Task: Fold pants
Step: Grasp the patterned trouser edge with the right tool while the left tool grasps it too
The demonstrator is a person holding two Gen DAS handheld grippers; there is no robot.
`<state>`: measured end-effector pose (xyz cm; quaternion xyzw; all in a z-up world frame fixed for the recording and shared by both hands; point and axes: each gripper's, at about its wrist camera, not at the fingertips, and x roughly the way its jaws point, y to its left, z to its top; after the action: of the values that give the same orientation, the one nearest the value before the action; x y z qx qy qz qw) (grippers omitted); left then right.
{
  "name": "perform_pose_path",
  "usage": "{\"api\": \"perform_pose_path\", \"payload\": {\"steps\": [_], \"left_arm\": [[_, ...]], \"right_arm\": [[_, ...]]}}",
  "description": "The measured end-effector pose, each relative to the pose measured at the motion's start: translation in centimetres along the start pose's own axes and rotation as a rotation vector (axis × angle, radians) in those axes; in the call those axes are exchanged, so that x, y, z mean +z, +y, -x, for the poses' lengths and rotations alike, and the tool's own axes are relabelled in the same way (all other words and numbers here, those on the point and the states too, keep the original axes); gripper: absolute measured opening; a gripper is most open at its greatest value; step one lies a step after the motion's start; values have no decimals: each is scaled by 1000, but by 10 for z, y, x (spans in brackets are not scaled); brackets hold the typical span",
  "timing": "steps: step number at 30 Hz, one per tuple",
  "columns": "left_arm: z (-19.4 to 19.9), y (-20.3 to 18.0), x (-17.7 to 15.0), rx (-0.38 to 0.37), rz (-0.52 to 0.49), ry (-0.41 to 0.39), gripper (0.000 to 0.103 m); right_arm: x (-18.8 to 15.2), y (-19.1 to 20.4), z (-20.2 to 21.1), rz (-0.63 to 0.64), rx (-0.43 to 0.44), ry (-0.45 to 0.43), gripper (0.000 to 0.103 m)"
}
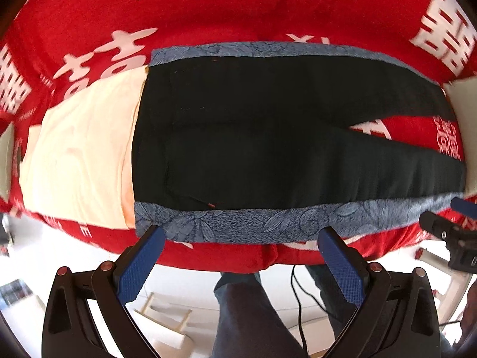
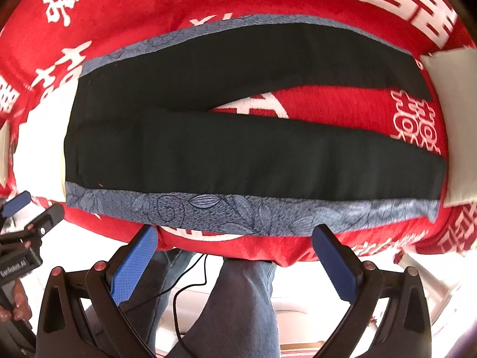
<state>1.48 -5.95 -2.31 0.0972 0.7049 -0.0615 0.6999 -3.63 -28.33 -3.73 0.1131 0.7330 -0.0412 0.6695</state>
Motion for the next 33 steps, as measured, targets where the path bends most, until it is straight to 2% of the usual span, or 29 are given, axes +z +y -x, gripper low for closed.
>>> {"api": "perform_pose_path", "payload": {"steps": [3, 8, 10, 15, 19, 22, 25, 29, 31, 33], "left_arm": [[-3, -4, -2, 9, 62, 0, 103], [-8, 2, -12, -40, 178, -13, 103], [-13, 11, -16, -52, 211, -27, 103], [-42, 39, -26, -105, 256, -52, 103], [-79, 67, -38, -130, 289, -52, 103], [-102, 89, -53, -169, 326, -61, 103], [-119, 106, -69, -238, 363, -84, 103], [-143, 121, -85, -334, 416, -84, 103], [-154, 127, -91, -384, 447, -82, 103], [-160, 128, -93, -402, 453, -88, 103]], "right_arm": [[6, -9, -3, 35, 13, 2, 103], [7, -23, -12, 32, 73, -5, 103], [4, -28, -15, -3, 147, -13, 103], [-16, -29, -37, -128, 426, -30, 103], [-33, -9, -69, -182, 564, -25, 103], [-45, 12, -107, -239, 684, 11, 103], [-57, 27, -139, -279, 733, 28, 103], [-69, 40, -176, -318, 782, 35, 97], [-70, 43, -186, -335, 806, 22, 89], [-67, 45, -193, -356, 841, -12, 81]]}}
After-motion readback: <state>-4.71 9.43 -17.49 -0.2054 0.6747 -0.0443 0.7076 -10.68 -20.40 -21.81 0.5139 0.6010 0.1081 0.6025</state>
